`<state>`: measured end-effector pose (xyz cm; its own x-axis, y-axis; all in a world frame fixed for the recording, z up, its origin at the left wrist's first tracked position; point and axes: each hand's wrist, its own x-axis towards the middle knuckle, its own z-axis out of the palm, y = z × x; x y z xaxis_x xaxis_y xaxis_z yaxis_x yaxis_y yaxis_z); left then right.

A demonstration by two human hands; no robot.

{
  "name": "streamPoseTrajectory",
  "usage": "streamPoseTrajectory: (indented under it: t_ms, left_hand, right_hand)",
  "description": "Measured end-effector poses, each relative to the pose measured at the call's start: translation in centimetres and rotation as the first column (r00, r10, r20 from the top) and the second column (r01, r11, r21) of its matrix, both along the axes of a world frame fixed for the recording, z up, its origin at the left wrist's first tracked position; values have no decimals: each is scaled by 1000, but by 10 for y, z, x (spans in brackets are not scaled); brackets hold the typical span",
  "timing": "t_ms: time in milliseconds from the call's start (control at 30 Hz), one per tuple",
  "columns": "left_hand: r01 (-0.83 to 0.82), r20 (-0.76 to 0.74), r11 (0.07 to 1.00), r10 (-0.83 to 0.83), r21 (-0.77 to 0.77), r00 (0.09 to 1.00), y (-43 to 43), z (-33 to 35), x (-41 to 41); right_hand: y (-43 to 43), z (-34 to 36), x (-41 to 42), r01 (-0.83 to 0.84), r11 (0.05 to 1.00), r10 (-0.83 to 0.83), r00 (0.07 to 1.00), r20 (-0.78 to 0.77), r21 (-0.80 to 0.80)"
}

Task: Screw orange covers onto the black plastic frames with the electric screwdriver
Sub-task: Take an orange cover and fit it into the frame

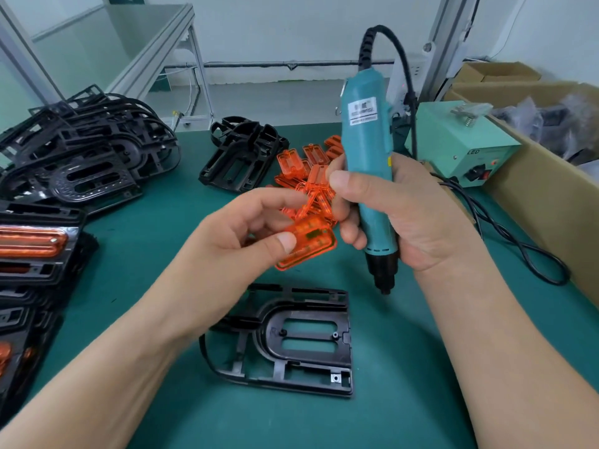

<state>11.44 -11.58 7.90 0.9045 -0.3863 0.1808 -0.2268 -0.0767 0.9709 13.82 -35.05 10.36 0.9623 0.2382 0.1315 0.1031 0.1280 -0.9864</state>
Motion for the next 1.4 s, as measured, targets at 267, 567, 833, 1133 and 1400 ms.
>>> streamPoseTrajectory:
  t_ms: [267, 567, 833, 1133, 1400]
  left_hand:
    - [-19, -238, 980, -29, -196, 971, -2, 1, -2]
    - [-201, -275, 949, 131, -244, 952, -7, -2, -4]
    - [-155, 391, 860, -54, 486, 919, 15, 4, 5]
    - [31, 329, 687, -386, 726, 862, 10, 18, -15]
    - [69, 279, 541, -534, 838, 798, -3, 10, -21]
  right_hand:
    - [5, -3, -3, -57, 986, 62, 998, 24, -160]
    - [14, -8, -5, -54, 955, 71, 996, 51, -292]
    - [5, -7, -2, -99, 942, 93, 995, -35, -319]
    - [2, -7, 2, -19, 932, 25, 1000, 12, -362]
    - [0, -8, 4, 27, 961, -23, 1000, 18, -275]
